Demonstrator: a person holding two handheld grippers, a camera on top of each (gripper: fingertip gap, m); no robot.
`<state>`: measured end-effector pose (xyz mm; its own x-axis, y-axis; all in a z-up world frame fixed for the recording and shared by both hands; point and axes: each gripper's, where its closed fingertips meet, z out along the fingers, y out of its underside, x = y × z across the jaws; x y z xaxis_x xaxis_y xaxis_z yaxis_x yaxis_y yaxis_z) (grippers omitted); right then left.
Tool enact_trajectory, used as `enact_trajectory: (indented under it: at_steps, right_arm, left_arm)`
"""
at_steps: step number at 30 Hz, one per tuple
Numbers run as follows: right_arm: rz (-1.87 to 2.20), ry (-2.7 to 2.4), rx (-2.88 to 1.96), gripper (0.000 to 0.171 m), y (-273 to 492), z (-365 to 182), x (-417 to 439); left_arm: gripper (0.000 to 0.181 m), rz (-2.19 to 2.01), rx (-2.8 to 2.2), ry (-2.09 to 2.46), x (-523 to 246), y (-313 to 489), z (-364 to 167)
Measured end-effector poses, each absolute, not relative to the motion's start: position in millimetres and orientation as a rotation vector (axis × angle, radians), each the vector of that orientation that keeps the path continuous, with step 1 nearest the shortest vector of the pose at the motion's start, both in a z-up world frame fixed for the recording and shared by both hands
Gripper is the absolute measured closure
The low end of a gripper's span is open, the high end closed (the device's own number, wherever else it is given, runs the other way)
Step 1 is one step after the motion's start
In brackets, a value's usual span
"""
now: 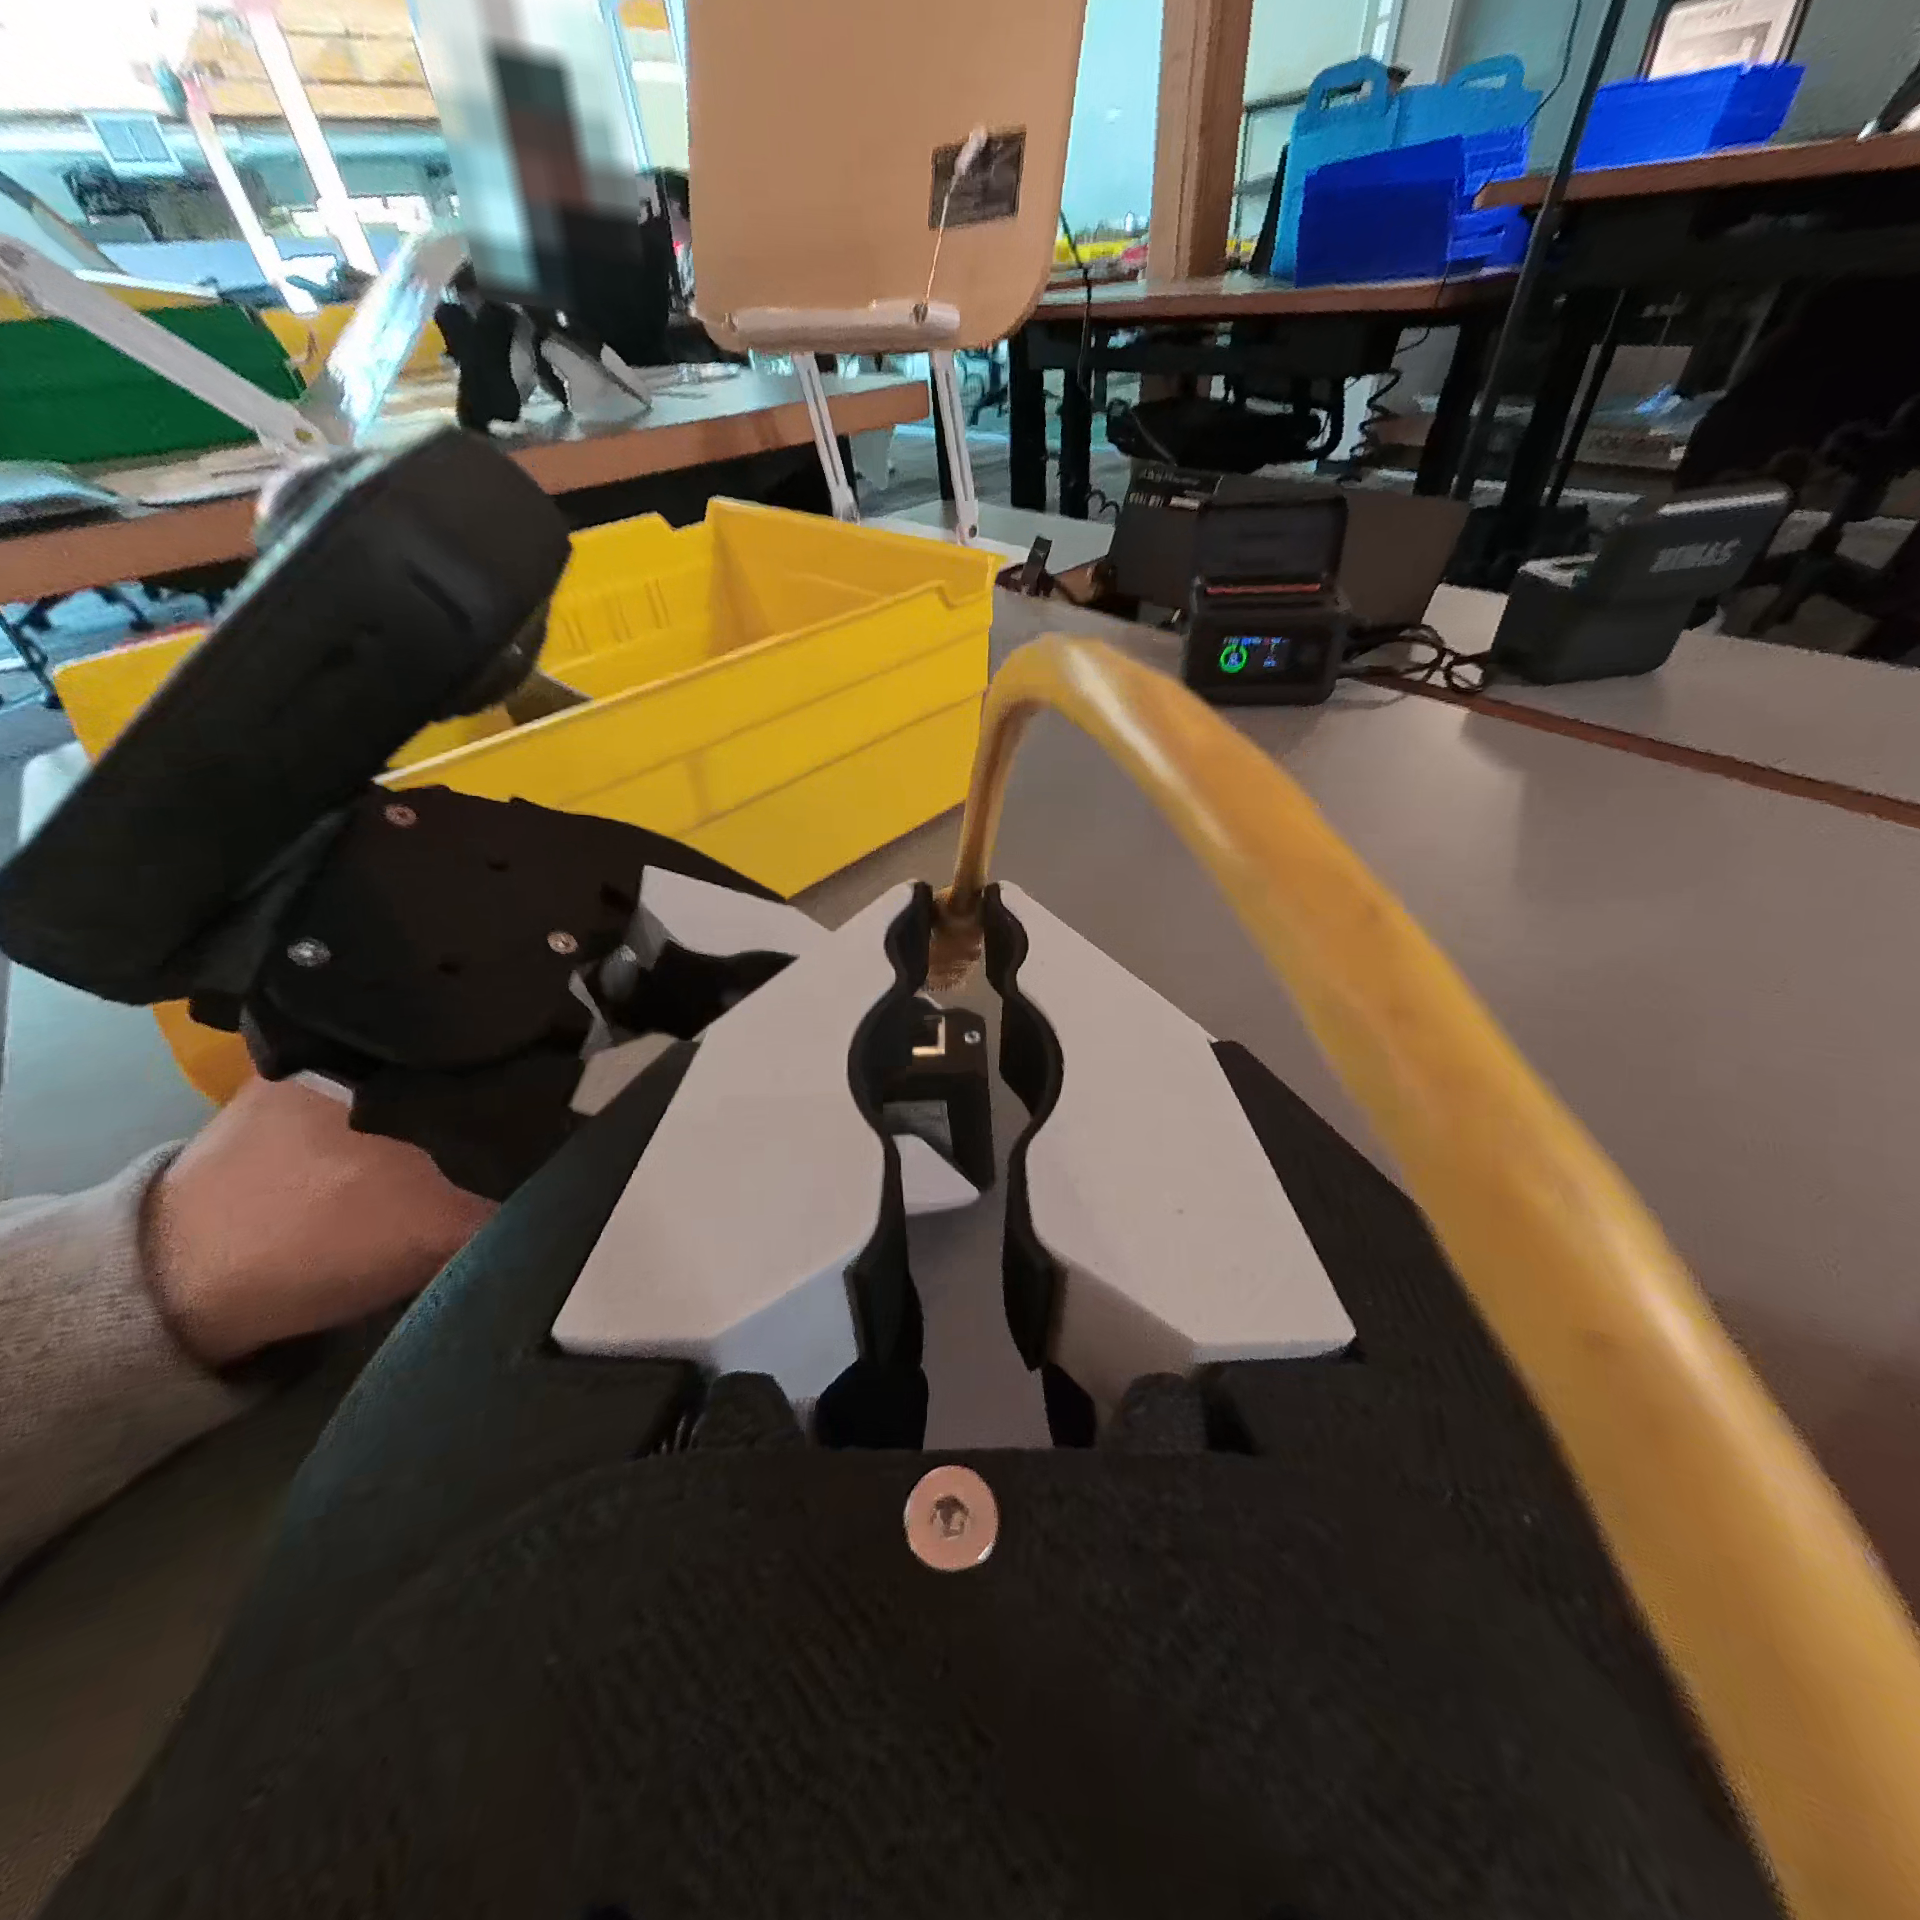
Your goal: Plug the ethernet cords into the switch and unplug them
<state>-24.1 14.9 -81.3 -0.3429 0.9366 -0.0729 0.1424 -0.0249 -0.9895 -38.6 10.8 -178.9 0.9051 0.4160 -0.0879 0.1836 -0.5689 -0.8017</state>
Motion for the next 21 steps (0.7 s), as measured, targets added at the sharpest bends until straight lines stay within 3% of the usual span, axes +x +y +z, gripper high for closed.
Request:
enact_trajectory:
  at_steps: [1,4,10,21]
  right_arm:
    - [1.431,-1.566,-1.170,0.164,16,-84,-24]
    - [1.439,-1.591,-1.192,0.164,19,-86,-23]
    - [1.379,-1.697,-1.191,0.164,7,-91,-21]
    - [1.211,-1.737,-1.196,0.164,5,-95,-15]
  left_arm:
    - [0.136,0.327,-2.183,-0.428,-38,10,-179]
    - [0.159,0.286,-2.194,-0.360,-28,14,-180]
    - [0.160,0.529,-2.170,-0.229,-26,14,-172]
    - [0.160,0.483,-2.179,-0.264,-27,14,-174]
